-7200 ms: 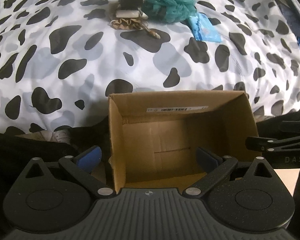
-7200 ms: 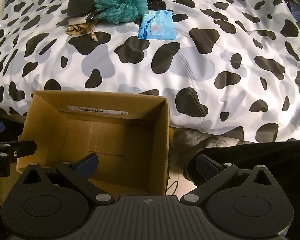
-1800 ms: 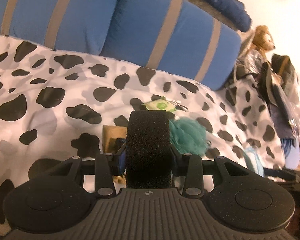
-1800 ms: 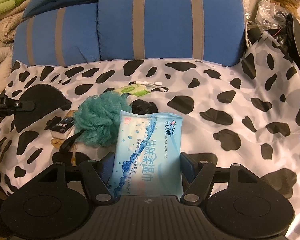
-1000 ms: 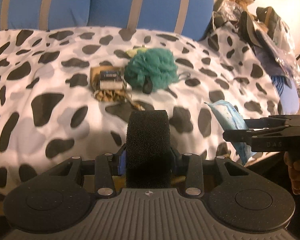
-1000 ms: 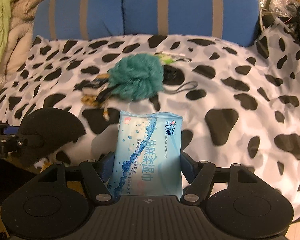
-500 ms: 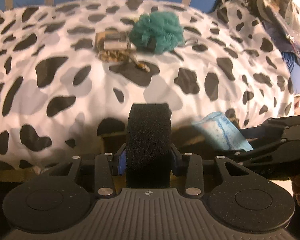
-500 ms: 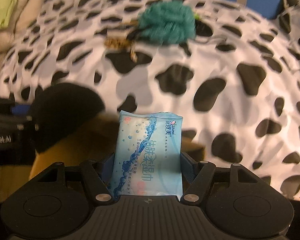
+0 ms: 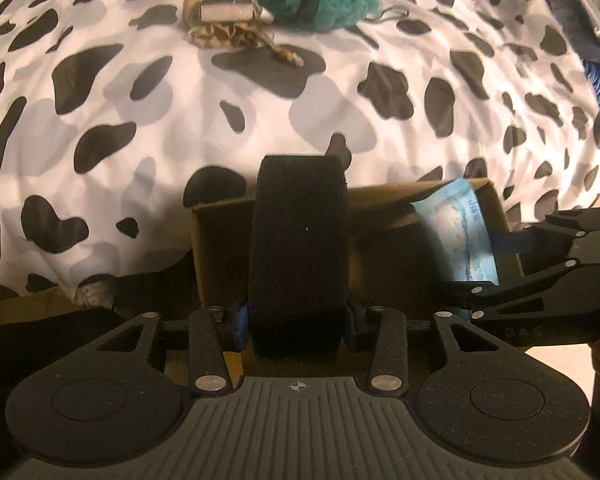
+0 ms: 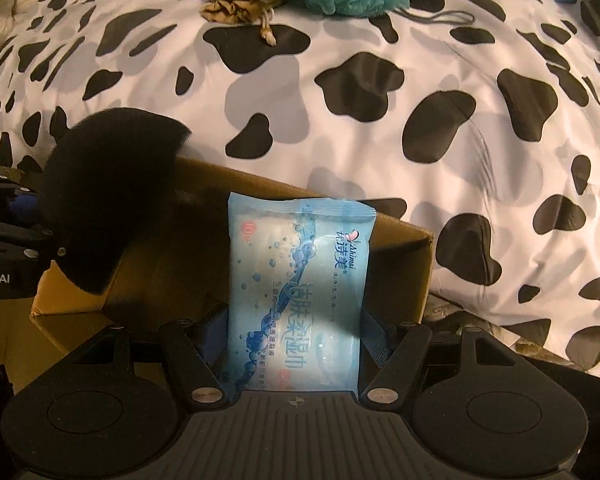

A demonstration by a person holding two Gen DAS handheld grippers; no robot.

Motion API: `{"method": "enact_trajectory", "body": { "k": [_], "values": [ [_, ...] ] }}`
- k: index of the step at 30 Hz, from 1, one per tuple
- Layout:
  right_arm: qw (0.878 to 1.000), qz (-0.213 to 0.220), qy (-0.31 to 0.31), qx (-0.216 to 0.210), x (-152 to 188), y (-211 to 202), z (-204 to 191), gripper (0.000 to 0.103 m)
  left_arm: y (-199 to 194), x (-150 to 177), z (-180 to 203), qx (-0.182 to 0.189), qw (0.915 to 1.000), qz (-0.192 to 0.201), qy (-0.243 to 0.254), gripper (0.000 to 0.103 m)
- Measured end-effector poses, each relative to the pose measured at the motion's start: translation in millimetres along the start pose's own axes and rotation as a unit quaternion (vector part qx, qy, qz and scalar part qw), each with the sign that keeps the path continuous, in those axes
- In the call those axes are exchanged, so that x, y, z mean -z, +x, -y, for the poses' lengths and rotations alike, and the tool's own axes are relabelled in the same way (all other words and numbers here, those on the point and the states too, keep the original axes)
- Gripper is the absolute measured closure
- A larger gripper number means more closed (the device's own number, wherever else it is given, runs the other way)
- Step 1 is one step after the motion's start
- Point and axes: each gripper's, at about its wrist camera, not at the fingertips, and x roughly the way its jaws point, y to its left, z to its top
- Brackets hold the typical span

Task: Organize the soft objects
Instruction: 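Lower the wipes packet into the box and open the right gripper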

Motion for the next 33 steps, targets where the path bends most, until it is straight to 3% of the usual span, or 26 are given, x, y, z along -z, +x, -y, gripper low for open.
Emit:
{"method": "enact_trajectory", "body": {
  "k": [3, 6, 33],
  "values": [
    [1.000, -0.003, -0.002, -0.003, -0.5, 1.3, -0.5, 0.008, 8.1, 0.2, 1.1, -0.017, 0.9995, -0.025, 0.002, 0.031],
    [1.000, 0.002, -0.002, -0.002, -1.5, -0.9, -0.7, 0.001, 9.3, -0.4, 1.3, -0.016, 0.9995, -0.028, 0.003, 0.025],
    [0.999, 0.027, 0.031, 0.027, -5.8, -12.1, 12.4, 0.000, 2.0, -7.0, -7.6, -0.025, 0.9990, -0.007, -0.035, 0.024]
  ]
}}
